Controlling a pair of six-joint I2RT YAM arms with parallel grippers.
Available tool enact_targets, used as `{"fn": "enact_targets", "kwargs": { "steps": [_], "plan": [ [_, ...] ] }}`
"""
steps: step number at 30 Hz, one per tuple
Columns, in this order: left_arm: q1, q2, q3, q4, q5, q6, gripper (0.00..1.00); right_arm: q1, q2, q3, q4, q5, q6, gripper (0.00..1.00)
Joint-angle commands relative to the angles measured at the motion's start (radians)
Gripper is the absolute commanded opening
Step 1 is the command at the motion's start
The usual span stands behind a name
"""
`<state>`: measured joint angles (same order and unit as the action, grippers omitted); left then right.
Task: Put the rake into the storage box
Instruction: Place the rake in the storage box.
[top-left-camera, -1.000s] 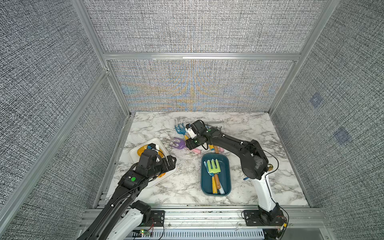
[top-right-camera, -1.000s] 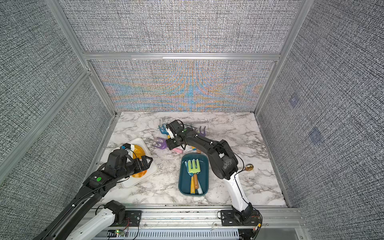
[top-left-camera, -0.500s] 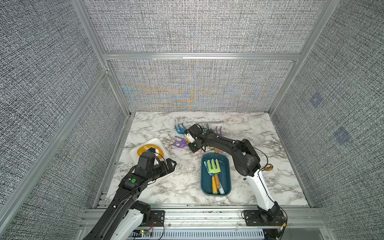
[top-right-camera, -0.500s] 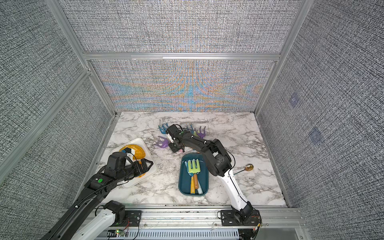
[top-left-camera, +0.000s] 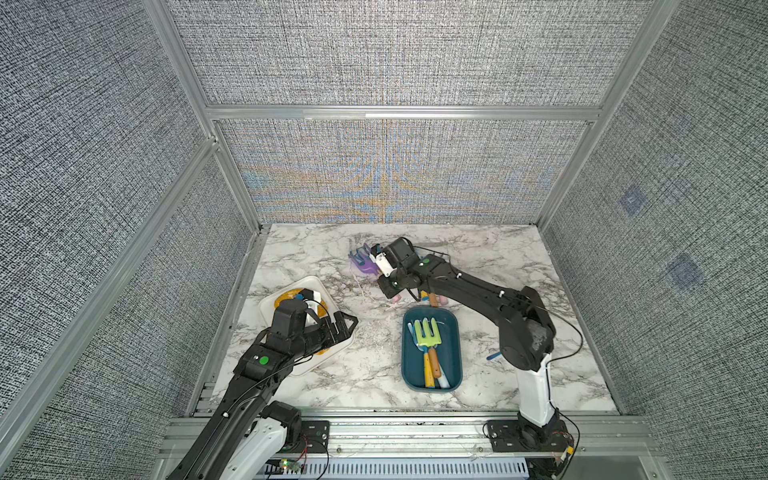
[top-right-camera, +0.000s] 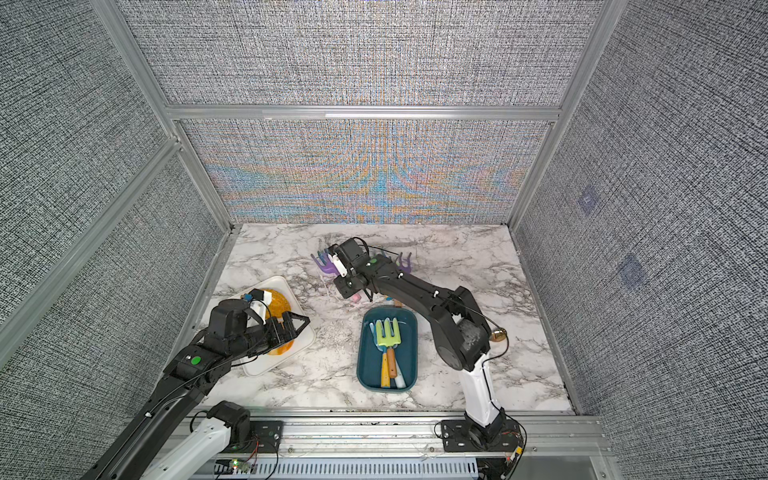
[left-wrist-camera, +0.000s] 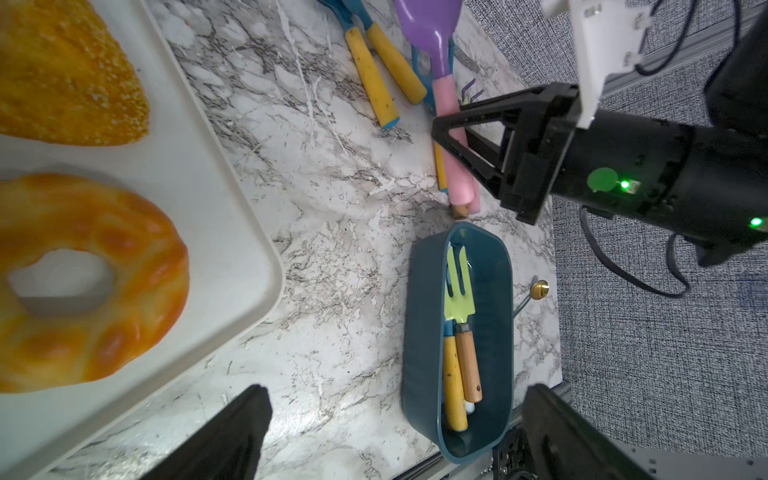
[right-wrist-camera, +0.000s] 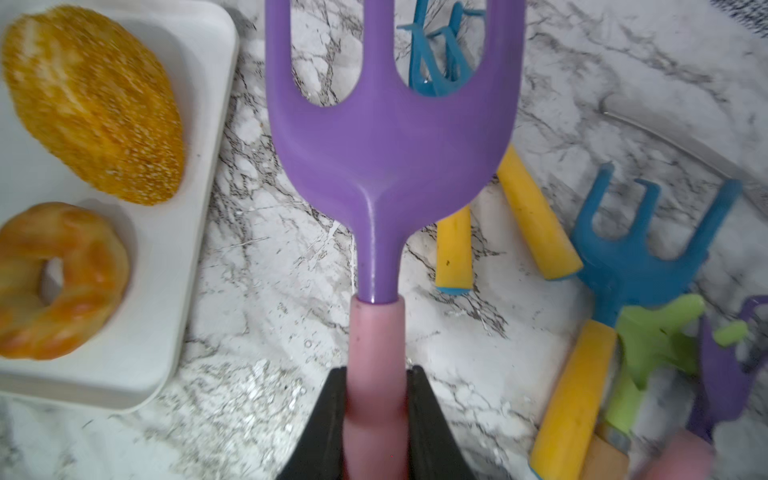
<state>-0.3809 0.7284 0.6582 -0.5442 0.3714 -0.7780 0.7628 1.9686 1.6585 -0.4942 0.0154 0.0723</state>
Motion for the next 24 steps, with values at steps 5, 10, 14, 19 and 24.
{"fn": "enact_targets", "kwargs": {
  "steps": [5, 10, 14, 19, 24],
  "plan": [
    [0.001, 0.025, 0.009, 0.096, 0.118, 0.047, 0.99, 0.003, -0.32, -0.311, 0.101, -0.036, 0.211, 0.0],
    [-0.029, 0.085, -0.014, 0.185, 0.158, 0.037, 0.99, 0.01, -0.572, -0.59, 0.147, -0.1, 0.352, 0.0],
    [-0.095, 0.12, -0.025, 0.25, 0.125, 0.033, 0.99, 0.036, -0.731, -0.756, 0.156, -0.126, 0.455, 0.0],
    [-0.184, 0.195, -0.023, 0.301, 0.059, 0.025, 0.99, 0.072, -0.905, -0.95, 0.155, -0.123, 0.602, 0.0],
    [-0.235, 0.27, -0.021, 0.366, 0.04, 0.008, 0.99, 0.082, -1.032, -1.064, 0.111, -0.083, 0.708, 0.0]
  ]
}}
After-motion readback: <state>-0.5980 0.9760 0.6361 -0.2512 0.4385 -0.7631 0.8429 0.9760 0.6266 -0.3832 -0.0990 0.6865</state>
